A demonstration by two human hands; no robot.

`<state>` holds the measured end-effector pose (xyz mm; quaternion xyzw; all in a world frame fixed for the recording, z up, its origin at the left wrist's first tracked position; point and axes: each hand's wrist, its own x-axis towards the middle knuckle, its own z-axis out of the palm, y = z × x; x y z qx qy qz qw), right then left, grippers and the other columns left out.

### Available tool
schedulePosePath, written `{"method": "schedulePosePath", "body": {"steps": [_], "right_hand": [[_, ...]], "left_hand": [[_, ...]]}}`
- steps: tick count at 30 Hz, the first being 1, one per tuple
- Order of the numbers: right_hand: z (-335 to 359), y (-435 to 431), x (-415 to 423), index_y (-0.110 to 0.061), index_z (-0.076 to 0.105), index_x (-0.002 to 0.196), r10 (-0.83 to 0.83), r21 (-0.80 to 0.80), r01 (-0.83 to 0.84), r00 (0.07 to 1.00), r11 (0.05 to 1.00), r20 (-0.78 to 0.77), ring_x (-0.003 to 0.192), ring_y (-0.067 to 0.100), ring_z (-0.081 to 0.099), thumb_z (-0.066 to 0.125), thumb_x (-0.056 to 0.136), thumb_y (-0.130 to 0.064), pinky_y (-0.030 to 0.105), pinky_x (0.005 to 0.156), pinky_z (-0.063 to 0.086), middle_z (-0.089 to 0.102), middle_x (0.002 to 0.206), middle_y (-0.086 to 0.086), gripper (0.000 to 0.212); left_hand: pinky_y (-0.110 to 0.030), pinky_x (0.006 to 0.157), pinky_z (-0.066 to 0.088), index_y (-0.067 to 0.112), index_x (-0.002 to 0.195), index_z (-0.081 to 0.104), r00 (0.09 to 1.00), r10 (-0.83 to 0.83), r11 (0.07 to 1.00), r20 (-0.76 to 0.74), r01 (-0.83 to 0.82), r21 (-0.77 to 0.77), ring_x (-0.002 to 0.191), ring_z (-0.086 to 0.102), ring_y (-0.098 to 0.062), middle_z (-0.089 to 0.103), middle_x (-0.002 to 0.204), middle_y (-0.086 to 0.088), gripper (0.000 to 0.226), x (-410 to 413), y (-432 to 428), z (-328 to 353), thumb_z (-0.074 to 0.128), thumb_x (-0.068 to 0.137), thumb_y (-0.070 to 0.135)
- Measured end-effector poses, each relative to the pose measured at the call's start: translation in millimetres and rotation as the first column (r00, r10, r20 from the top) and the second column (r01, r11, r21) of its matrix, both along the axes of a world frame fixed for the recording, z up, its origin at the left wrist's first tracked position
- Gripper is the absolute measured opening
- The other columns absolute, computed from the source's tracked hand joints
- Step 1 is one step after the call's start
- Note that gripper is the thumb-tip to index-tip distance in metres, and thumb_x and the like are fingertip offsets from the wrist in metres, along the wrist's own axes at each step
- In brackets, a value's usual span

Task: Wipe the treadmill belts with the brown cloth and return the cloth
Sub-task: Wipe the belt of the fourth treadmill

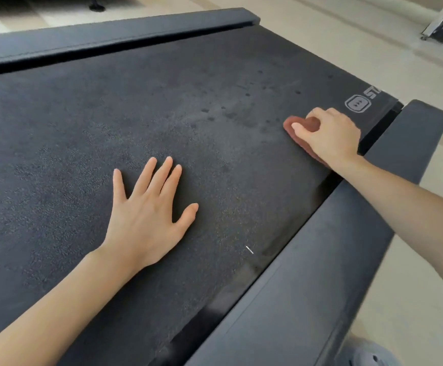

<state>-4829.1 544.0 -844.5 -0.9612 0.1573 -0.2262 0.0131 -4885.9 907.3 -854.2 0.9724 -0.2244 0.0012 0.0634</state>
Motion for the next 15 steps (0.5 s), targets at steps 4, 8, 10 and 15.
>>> {"method": "schedulePosePath", "body": {"steps": [4, 8, 10, 15], "right_hand": [[3, -41, 23, -0.019, 0.062, 0.101, -0.114, -0.007, 0.114, 0.993, 0.993, 0.020, 0.099, 0.040, 0.057, 0.049, 0.084, -0.060, 0.042, 0.078, 0.045, 0.062, 0.103, 0.016, 0.047], [5, -30, 16, -0.021, 0.064, 0.097, 0.028, 0.039, -0.029, 0.999, 0.999, 0.036, 0.095, 0.038, 0.058, 0.053, 0.084, -0.057, 0.038, 0.074, 0.044, 0.064, 0.101, 0.011, 0.039], [7, -4, -2, -0.025, 0.066, 0.090, 0.231, 0.047, -0.232, 0.973, 0.972, 0.025, 0.086, 0.033, 0.059, 0.057, 0.081, -0.057, 0.031, 0.067, 0.037, 0.065, 0.093, 0.004, 0.035], [0, 78, -70, -0.022, 0.067, 0.074, 0.684, 0.015, -0.693, 0.714, 0.721, 0.149, 0.066, 0.027, 0.053, 0.062, 0.073, -0.049, 0.036, 0.062, 0.045, 0.059, 0.076, 0.000, 0.028]], "left_hand": [[-0.057, 0.114, 0.000, 0.022, 0.149, 0.017, 0.999, 0.038, 0.998, -0.005, -0.038, -0.048, 0.145, -0.001, -0.011, 0.009, 0.157, 0.008, 0.083, 1, -7, 1, 0.004, 0.080, 0.066], [-0.055, 0.114, 0.000, 0.023, 0.149, 0.020, 0.991, 0.134, 0.989, 0.017, -0.132, -0.073, 0.144, -0.001, -0.008, 0.011, 0.157, 0.010, 0.081, 6, -23, -5, 0.006, 0.081, 0.066], [-0.055, 0.114, -0.001, 0.021, 0.148, 0.021, 0.982, 0.187, 0.979, 0.016, -0.185, -0.085, 0.144, -0.001, -0.010, 0.012, 0.157, 0.007, 0.084, 11, -38, -4, 0.006, 0.080, 0.067], [-0.051, 0.116, 0.002, 0.011, 0.147, 0.024, 0.954, 0.296, 0.955, 0.041, -0.293, -0.054, 0.145, 0.002, -0.021, 0.014, 0.157, -0.004, 0.091, 7, -68, -5, 0.007, 0.077, 0.067]]}}
